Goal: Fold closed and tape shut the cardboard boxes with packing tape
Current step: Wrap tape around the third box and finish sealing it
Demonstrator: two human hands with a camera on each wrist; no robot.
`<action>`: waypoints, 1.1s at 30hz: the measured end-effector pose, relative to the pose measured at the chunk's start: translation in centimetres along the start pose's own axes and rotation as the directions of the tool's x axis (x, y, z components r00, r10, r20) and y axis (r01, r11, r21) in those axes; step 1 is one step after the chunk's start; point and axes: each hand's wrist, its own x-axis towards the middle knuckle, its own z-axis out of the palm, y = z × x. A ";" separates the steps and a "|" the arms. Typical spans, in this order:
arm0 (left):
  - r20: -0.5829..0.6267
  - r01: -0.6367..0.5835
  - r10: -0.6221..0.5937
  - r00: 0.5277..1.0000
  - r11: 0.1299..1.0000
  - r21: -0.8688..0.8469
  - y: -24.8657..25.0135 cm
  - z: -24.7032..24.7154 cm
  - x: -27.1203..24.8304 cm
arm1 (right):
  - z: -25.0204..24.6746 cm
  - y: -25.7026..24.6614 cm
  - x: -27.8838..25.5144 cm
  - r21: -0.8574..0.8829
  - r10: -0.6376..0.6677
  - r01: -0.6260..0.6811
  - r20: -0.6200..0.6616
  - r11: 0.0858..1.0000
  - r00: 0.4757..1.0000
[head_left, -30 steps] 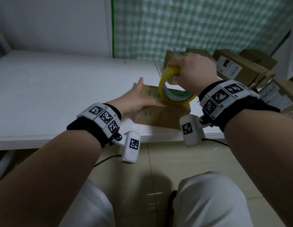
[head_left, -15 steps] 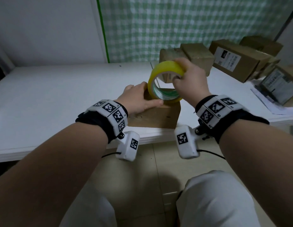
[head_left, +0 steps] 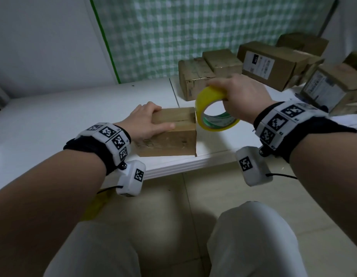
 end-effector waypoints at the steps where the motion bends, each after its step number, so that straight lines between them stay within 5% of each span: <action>1: 0.005 0.004 -0.004 1.000 1.000 0.003 0.0 0.0 -0.1 | 0.4 0.2 -0.3 -0.011 -0.003 0.003 0.014 1.000 1.000; 13: 0.014 0.010 -0.010 1.000 1.000 0.025 -0.1 0.1 -0.3 | 4.1 0.9 -1.4 -0.064 0.018 -0.015 0.045 0.998 0.999; 19: 0.038 0.052 -0.080 0.996 0.879 0.474 0.9 -0.3 -1.2 | 4.2 0.5 -1.6 -0.103 0.018 -0.011 0.068 0.995 0.998; 23: 0.070 0.084 -0.134 0.989 0.872 0.481 1.8 1.0 -2.4 | 4.0 0.1 -1.8 -0.111 0.039 -0.031 0.073 0.993 0.997; 33: 0.191 -0.159 0.089 0.978 0.906 0.393 5.3 2.2 -2.5 | 4.2 -0.1 -1.7 -0.110 0.052 -0.042 0.084 0.993 0.995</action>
